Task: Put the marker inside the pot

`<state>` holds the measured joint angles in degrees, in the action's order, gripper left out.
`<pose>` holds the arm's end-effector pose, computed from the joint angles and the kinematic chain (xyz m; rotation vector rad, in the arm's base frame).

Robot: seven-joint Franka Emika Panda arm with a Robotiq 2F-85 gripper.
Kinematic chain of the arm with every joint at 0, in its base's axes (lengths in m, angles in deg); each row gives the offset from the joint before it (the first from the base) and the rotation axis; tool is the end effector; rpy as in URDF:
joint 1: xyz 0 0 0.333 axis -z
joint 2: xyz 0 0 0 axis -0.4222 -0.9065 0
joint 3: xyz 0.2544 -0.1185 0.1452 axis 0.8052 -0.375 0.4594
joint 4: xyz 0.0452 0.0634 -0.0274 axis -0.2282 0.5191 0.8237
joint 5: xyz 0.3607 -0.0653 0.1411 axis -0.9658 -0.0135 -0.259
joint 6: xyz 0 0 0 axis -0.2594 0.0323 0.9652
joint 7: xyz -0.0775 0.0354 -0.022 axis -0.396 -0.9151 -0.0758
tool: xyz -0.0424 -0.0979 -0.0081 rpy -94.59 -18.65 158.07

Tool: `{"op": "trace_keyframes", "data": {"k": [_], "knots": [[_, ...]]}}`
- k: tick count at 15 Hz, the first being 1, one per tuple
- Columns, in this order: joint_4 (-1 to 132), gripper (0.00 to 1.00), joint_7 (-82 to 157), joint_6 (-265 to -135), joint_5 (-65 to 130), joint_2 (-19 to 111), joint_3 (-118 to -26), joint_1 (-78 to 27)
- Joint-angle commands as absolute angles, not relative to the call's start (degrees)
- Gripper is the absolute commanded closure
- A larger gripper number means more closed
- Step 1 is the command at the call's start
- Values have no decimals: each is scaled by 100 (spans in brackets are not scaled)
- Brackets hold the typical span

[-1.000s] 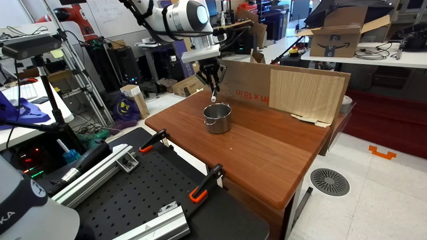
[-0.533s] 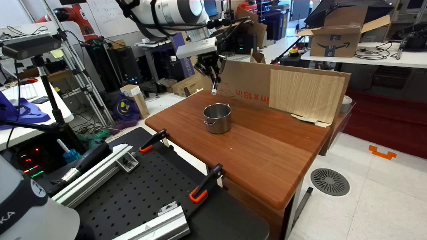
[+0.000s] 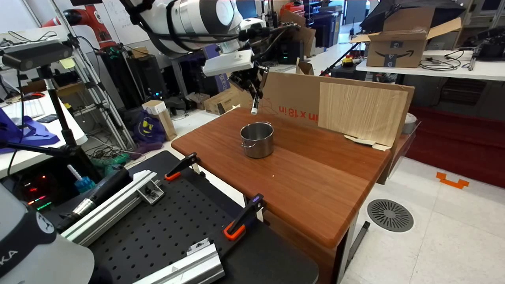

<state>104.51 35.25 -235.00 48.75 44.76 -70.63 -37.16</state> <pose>0.5471 0.1149 0.2480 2.9190 0.6801 0.5407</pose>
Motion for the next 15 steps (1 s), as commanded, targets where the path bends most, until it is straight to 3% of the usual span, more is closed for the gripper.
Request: {"op": "trace_keyframes", "data": {"k": [1, 15], "knots": [[10910, 95, 3805, -24024, 5172, 4765, -7396, -3870], [11488, 95, 3910, -24403, 5309, 4910, -7829, -3970]]}}
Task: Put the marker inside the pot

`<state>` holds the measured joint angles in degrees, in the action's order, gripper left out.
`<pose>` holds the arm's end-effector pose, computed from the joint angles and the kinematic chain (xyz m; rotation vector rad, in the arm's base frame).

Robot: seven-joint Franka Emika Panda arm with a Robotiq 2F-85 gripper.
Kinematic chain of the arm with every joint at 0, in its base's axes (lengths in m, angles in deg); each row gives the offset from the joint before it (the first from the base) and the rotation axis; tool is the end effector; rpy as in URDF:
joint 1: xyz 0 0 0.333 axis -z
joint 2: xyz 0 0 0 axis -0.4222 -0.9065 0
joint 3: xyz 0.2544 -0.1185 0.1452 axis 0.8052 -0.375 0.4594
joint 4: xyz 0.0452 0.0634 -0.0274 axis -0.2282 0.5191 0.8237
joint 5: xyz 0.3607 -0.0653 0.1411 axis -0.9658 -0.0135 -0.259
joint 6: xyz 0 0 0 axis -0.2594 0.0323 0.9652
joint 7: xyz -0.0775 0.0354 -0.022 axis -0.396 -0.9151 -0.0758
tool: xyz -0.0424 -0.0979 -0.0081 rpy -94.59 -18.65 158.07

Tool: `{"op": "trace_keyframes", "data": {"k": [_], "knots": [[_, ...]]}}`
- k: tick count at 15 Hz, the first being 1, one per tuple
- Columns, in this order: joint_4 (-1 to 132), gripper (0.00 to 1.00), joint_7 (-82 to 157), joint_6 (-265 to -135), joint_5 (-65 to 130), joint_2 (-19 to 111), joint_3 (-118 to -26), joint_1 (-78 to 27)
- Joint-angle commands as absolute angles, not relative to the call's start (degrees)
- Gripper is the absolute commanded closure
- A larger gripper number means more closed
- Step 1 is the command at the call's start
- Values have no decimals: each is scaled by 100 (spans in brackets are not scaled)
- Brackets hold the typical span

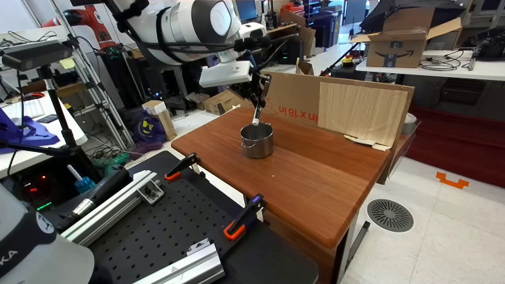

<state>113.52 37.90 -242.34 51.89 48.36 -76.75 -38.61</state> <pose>0.5082 0.0740 0.2384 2.9251 0.5987 0.5804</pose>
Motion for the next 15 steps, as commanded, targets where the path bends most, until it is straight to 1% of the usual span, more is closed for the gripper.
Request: {"op": "trace_keyframes", "data": {"k": [1, 15], "knots": [[11507, 95, 3904, -24398, 5306, 4906, -7835, -3967], [11492, 95, 3804, -24177, 5257, 4641, -7848, -3915]]}}
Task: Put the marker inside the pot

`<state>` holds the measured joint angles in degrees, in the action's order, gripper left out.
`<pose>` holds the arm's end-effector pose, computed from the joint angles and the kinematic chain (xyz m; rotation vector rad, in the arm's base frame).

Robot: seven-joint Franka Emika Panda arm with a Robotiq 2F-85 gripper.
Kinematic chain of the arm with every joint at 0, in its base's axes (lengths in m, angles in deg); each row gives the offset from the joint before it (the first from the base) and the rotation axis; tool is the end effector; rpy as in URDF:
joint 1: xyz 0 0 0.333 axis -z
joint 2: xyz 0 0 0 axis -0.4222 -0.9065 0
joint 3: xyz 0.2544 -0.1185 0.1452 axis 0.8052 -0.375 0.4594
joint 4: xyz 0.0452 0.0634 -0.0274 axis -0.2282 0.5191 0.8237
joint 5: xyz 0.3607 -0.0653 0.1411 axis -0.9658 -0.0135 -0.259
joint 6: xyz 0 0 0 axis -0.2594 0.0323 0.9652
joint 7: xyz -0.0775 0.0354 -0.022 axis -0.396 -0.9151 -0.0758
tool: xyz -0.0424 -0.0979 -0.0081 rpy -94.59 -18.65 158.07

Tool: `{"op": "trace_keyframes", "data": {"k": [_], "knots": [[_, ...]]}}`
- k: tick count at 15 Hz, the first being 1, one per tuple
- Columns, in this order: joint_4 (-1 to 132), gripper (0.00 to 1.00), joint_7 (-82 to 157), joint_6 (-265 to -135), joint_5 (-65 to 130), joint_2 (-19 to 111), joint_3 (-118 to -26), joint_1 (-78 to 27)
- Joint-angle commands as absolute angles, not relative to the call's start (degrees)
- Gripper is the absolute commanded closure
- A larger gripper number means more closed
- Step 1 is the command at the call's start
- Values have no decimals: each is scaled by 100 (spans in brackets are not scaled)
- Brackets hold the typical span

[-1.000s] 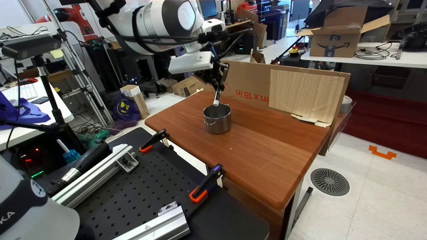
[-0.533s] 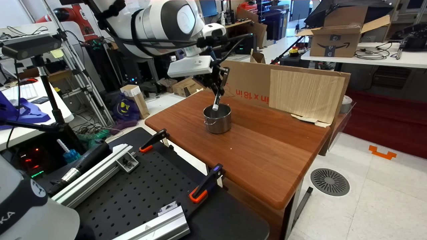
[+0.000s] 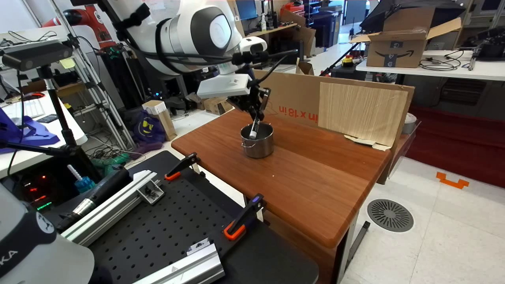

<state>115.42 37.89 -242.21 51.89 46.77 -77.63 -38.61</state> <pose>0.4935 0.0638 0.2130 2.9409 0.5822 0.4846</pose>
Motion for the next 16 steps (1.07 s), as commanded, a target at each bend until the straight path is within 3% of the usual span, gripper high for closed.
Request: {"op": "trace_keyframes", "data": {"k": [1, 2, 4, 10, 16], "knots": [[11497, 95, 3786, -24173, 5238, 4643, -7827, -3894], [11497, 55, 3769, -24152, 5215, 4643, -7801, -3873], [11496, 47, 3757, -24145, 5198, 4642, -7776, -3857], [11500, 3, 3744, -24134, 5173, 4657, -7746, -3832], [11622, 0, 3712, -24065, 5160, 4932, -7705, -3808]]}}
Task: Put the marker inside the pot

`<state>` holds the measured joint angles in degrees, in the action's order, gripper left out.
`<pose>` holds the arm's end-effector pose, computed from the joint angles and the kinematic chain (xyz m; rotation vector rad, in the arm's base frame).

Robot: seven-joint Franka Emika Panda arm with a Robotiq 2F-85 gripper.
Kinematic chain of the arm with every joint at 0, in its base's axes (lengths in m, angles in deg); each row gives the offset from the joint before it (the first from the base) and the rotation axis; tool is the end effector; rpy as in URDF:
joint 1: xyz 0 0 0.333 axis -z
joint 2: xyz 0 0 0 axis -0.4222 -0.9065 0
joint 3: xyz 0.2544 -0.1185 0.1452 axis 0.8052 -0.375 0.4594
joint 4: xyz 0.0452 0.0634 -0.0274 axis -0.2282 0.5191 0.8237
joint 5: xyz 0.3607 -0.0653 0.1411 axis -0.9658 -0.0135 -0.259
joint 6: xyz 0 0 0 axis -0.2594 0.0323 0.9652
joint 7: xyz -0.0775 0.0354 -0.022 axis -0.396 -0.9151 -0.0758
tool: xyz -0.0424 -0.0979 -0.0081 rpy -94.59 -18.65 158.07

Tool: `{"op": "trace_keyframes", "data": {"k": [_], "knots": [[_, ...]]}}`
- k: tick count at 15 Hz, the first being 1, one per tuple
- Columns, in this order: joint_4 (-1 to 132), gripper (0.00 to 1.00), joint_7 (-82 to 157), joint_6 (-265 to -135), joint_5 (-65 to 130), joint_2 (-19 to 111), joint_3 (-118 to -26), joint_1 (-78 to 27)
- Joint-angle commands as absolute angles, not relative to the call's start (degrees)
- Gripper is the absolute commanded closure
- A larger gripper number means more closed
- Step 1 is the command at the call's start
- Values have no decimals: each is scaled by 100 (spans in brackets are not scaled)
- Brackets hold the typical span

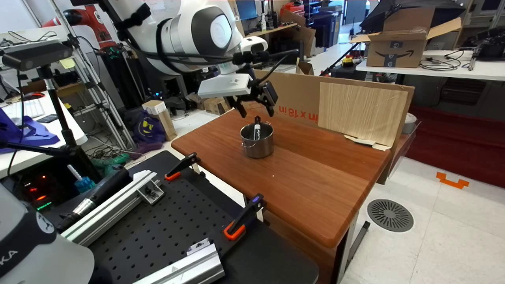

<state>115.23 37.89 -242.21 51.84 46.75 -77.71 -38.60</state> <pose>0.4949 0.0631 0.2139 2.9401 0.5786 0.4889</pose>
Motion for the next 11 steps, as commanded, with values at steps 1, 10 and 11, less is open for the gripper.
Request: {"op": "trace_keyframes", "data": {"k": [1, 10, 11], "knots": [[11679, 0, 3689, -24056, 5155, 5043, -7685, -3790], [11607, 0, 3761, -24172, 5170, 4945, -7720, -3834], [11607, 0, 3761, -24172, 5170, 4945, -7720, -3834]]}}
